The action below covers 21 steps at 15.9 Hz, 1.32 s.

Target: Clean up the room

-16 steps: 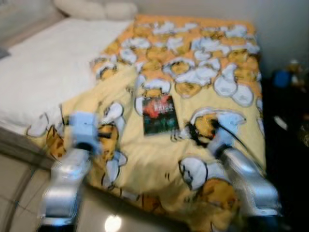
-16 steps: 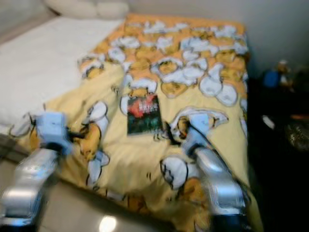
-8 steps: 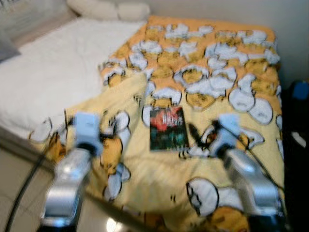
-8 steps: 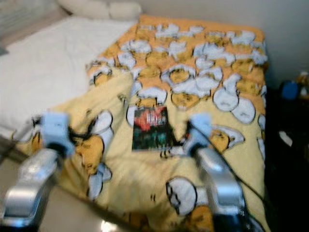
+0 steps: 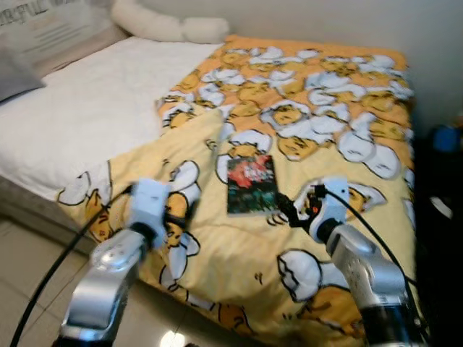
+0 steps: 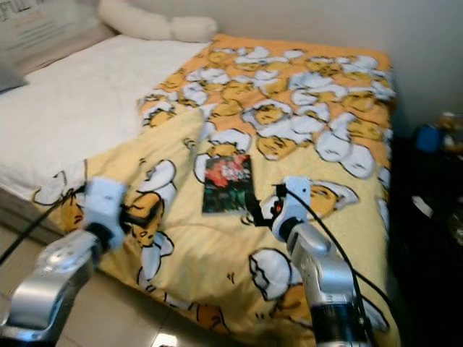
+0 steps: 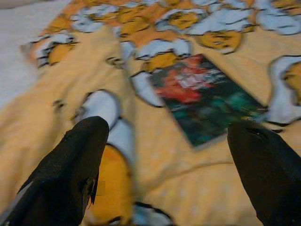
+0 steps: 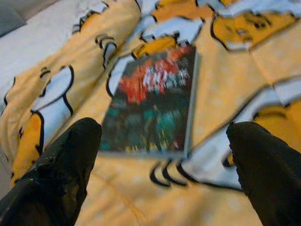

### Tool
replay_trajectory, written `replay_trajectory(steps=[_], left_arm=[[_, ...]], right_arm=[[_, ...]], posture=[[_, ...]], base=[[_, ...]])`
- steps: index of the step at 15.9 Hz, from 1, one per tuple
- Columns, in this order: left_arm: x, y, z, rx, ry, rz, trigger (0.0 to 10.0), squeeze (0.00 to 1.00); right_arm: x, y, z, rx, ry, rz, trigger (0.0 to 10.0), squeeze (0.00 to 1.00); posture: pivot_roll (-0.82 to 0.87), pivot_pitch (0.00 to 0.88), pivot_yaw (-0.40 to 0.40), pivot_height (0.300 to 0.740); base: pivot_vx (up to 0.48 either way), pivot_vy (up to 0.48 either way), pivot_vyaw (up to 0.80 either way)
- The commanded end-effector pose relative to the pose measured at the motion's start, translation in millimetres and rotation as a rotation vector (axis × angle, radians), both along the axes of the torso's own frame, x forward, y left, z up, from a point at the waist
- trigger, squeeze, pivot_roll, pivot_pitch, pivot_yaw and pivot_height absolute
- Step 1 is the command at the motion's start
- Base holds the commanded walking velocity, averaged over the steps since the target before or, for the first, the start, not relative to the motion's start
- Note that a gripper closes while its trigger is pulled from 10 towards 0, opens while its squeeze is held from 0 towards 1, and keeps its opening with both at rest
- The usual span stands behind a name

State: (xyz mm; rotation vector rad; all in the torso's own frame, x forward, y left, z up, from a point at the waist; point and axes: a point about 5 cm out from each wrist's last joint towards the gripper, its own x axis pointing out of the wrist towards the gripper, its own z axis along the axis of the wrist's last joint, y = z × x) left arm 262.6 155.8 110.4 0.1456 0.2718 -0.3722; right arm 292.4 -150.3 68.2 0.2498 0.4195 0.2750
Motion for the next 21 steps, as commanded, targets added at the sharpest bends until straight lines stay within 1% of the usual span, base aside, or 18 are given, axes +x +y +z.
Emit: replay_trajectory(steps=[1, 2, 3, 4, 5, 6, 7, 8, 10, 13, 16, 18, 19, 20, 21], left_arm=[[2.3, 1.7, -0.6, 0.017, 0.019, -0.019, 10.0, 0.0], [5.6, 1.1, 1.2, 0.027, 0.018, -0.04, 10.0, 0.0], [6.9, 1.9, 2.6, 0.026, 0.014, -0.036, 10.0, 0.0], [8.9, 4.5, 5.2, 0.032, 0.002, -0.026, 10.0, 0.0], [10.3, 7.2, 9.5, 0.028, -0.03, 0.0, 10.0, 0.0], [10.3, 8.0, 10.9, 0.019, -0.04, 0.014, 10.0, 0.0], [9.9, 10.3, 12.1, 0.014, -0.054, 0.055, 10.0, 0.0], [8.1, 15.2, 12.6, 0.014, -0.083, 0.131, 10.0, 0.0], [5.5, 14.7, 11.4, 0.016, -0.083, 0.145, 10.0, 0.0], [2.3, 6.0, 11.7, -0.012, -0.068, 0.084, 10.0, 0.0], [0.8, 5.4, 18.2, 0.002, -0.067, 0.006, 10.0, 0.0], [-0.9, 3.4, 25.0, -0.005, -0.058, -0.084, 10.0, 0.0], [-4.2, 3.2, 28.9, -0.001, -0.047, -0.131, 10.0, 0.0], [-7.2, 4.6, 31.2, 0.007, -0.034, -0.16, 10.0, 0.0], [-9.8, 8.6, 33.5, 0.015, -0.024, -0.181, 10.0, 0.0]], right_arm=[[10.0, 2.4, 0.7, 0.04, 0.005, 0.001, 10.0, 1.0], [19.4, 4.4, -0.5, 0.055, 0.019, 0.005, 10.0, 1.0], [22.3, 5.3, 0.6, 0.062, 0.019, 0.008, 10.0, 1.0], [28.3, 6.6, 3.6, 0.066, 0.011, 0.017, 10.0, 1.0], [33.8, 7.2, 8.1, 0.068, -0.011, 0.031, 10.0, 1.0], [35.1, 7.3, 10.3, 0.069, -0.025, 0.037, 10.0, 1.0], [36.1, 7.2, 13.2, 0.068, -0.048, 0.043, 10.0, 1.0], [35.4, 7.1, 16.3, 0.056, -0.082, 0.047, 10.0, 1.0], [34.5, 7.7, 16.1, 0.068, -0.092, 0.043, 10.0, 1.0], [38.3, 9.4, 9.4, 0.043, -0.066, 0.043, 10.0, 1.0], [51.7, 14.6, 4.2, 0.046, -0.017, -0.015, 10.0, 1.0], [60.9, 19.8, 4.5, 0.03, 0.007, -0.037, 10.0, 1.0], [64.4, 21.6, 6.4, 0.02, 0.013, -0.037, 10.0, 1.0], [67.3, 23.2, 8.5, 0.012, 0.017, -0.029, 10.0, 1.0], [70.6, 23.3, 10.8, -0.002, 0.023, -0.033, 10.0, 1.0]], posture=[[-0.01, 0.0, 0.071, 0.74], [0.0, 0.0, 0.064, 0.74], [0.0, 0.0, 0.057, 0.74], [0.01, 0.0, 0.049, 0.74], [0.02, 0.0, 0.043, 0.74], [0.02, 0.0, 0.041, 0.74], [0.02, 0.0, 0.04, 0.74], [0.01, 0.0, 0.04, 0.74], [0.01, 0.0, 0.042, 0.74], [0.01, 0.0, 0.046, 0.74], [0.02, 0.0, 0.07, 0.74], [0.04, 0.061, 0.079, 0.74], [0.06, 0.118, 0.085, 0.74], [0.07, 0.145, 0.086, 0.74], [0.08, 0.19, 0.079, 0.74]], base=[[0.0, 0.0, 0.0], [0.0, 0.0, 0.0], [0.0, 0.0, 0.0], [0.0, 0.0, 0.0], [0.0, 0.0, 0.0], [0.0, 0.0, 0.0], [0.0, 0.0, 0.0], [0.0, 0.0, 0.0], [0.0, 0.0, 0.0], [0.0, 0.0, 0.0], [0.0, 0.0, 0.0], [0.0, 0.0, 0.0], [0.0, 0.0, 0.0], [0.0, 0.0, 0.0], [0.0, 0.0, 0.0]])
